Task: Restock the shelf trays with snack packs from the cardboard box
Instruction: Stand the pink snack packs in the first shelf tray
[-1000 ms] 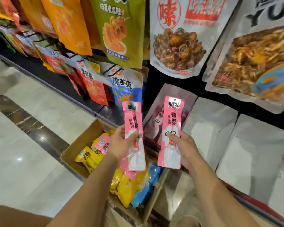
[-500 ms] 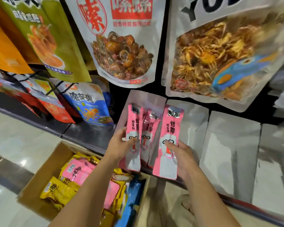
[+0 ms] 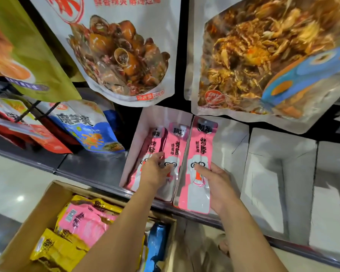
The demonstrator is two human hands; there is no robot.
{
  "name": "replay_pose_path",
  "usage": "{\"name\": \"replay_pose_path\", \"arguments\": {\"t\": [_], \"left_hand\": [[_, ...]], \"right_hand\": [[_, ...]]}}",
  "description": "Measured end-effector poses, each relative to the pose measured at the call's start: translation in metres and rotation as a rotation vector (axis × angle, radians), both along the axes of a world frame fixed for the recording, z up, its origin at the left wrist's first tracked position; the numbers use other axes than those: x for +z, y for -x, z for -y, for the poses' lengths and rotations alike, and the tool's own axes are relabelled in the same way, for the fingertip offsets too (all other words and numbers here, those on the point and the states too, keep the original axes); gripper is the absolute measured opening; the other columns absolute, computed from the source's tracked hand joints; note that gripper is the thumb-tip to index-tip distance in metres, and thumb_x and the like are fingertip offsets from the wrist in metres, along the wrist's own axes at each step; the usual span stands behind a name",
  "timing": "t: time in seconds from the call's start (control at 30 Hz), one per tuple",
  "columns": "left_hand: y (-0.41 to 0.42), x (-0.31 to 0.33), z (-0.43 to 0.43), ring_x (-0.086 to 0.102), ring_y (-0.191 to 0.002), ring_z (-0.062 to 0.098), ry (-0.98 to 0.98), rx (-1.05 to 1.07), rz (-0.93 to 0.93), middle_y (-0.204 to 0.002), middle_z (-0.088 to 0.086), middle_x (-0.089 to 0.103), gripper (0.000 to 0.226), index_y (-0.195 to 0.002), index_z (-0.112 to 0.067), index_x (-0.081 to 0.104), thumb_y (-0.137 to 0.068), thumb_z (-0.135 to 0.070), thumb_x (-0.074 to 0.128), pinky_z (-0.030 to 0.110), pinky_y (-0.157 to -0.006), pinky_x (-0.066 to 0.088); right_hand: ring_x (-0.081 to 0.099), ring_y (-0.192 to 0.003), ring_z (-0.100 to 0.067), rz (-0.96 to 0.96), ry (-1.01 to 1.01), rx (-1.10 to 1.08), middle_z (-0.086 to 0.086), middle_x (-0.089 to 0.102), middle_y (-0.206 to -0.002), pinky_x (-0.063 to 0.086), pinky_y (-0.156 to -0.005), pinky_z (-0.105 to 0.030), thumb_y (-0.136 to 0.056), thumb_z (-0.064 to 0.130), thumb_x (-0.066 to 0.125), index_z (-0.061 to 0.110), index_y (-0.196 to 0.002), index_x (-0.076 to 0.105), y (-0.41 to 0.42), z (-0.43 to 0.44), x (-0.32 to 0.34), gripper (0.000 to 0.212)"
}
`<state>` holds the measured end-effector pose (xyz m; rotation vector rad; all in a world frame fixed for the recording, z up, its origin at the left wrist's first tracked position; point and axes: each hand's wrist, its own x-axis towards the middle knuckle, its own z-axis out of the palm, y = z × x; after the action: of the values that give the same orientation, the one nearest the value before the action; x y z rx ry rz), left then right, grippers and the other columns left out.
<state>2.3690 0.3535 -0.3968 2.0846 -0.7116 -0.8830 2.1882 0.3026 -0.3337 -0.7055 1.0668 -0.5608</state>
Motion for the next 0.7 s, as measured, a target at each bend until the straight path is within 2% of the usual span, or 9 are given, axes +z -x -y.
{"name": "replay_pose_path", "arguments": {"t": [0.07,0.13,0.23,0.3,0.37,0.47,0.53,0.63,0.7], "left_hand": [[0.007,0.0,0.0,0.059,-0.063,0.012,-0.025,-0.012,0.054,-0.09,0.007,0.064,0.027,-0.113,-0.01,0.061,-0.088,-0.009,0.071,0.015,-0.056,0.053],[0.008,-0.006,0.001,0.061,-0.071,0.017,-0.067,-0.01,0.113,-0.11,0.017,0.061,0.033,-0.118,-0.006,0.064,-0.087,-0.014,0.073,0.015,-0.063,0.054],[0.011,0.005,-0.003,0.054,-0.081,0.012,-0.097,-0.011,0.097,-0.12,0.004,0.041,0.048,-0.131,-0.01,0.058,-0.087,-0.015,0.075,0.003,-0.074,0.043],[0.008,0.012,-0.008,0.055,-0.092,0.015,-0.081,-0.016,0.114,-0.123,0.004,0.04,0.055,-0.135,-0.012,0.055,-0.086,-0.018,0.076,0.01,-0.083,0.044],[0.001,0.017,-0.015,0.057,-0.103,0.022,-0.042,-0.017,0.22,-0.122,0.006,0.047,0.049,-0.132,-0.014,0.057,-0.086,-0.023,0.075,0.022,-0.09,0.047],[-0.018,0.021,-0.03,0.056,-0.101,0.03,0.082,0.08,0.423,-0.107,0.006,0.054,0.036,-0.122,-0.016,0.063,-0.089,-0.028,0.068,0.039,-0.092,0.048],[-0.031,0.028,-0.038,0.052,-0.101,0.032,0.112,0.186,0.556,-0.108,0.009,0.056,0.034,-0.121,-0.016,0.063,-0.09,-0.029,0.065,0.043,-0.09,0.046],[-0.054,0.028,-0.049,0.052,-0.106,0.038,0.027,0.283,0.588,-0.118,0.014,0.059,0.037,-0.125,-0.014,0.062,-0.092,-0.03,0.063,0.044,-0.09,0.042],[-0.064,0.022,-0.057,0.059,-0.112,0.033,-0.004,0.241,0.348,-0.12,0.011,0.065,0.036,-0.128,-0.013,0.063,-0.097,-0.032,0.057,0.035,-0.091,0.043]], "right_hand": [[0.072,-0.09,-0.028,-0.006,0.001,-0.007,-0.012,0.078,-0.102,0.056,-0.089,-0.045,-0.089,0.007,0.072,0.014,-0.103,0.078,-0.001,0.001,0.0,0.017],[0.072,-0.09,-0.026,-0.018,0.004,-0.013,-0.011,0.078,-0.102,0.056,-0.088,-0.042,-0.089,0.007,0.072,0.014,-0.102,0.077,-0.002,0.0,0.001,0.016],[0.073,-0.088,-0.024,-0.024,0.003,-0.015,-0.008,0.078,-0.1,0.056,-0.084,-0.038,-0.089,0.008,0.072,0.014,-0.105,0.077,-0.002,-0.002,0.004,0.018],[0.073,-0.081,-0.022,-0.015,-0.004,-0.024,-0.009,0.078,-0.098,0.057,-0.076,-0.033,-0.089,0.007,0.072,0.011,-0.108,0.076,-0.002,-0.003,0.004,0.02],[0.074,-0.075,-0.017,0.004,-0.01,-0.03,-0.006,0.078,-0.094,0.059,-0.066,-0.028,-0.089,0.006,0.071,0.011,-0.106,0.076,-0.004,-0.004,0.005,0.018],[0.075,-0.079,-0.013,0.043,-0.021,-0.017,-0.003,0.079,-0.097,0.057,-0.062,-0.026,-0.091,0.006,0.07,0.015,-0.107,0.075,-0.01,-0.006,0.005,0.02],[0.076,-0.081,-0.015,0.058,-0.026,-0.012,-0.005,0.079,-0.099,0.058,-0.061,-0.025,-0.091,0.006,0.069,0.013,-0.109,0.075,-0.017,-0.008,0.006,0.021],[0.073,-0.093,-0.027,0.047,-0.035,-0.009,-0.014,0.076,-0.106,0.061,-0.081,-0.042,-0.089,0.009,0.072,0.009,-0.112,0.074,-0.035,-0.012,0.006,0.023],[0.07,-0.094,-0.03,0.015,-0.025,0.003,-0.016,0.076,-0.107,0.055,-0.09,-0.048,-0.089,0.011,0.073,0.007,-0.109,0.075,-0.048,-0.016,0.004,0.021]]}}
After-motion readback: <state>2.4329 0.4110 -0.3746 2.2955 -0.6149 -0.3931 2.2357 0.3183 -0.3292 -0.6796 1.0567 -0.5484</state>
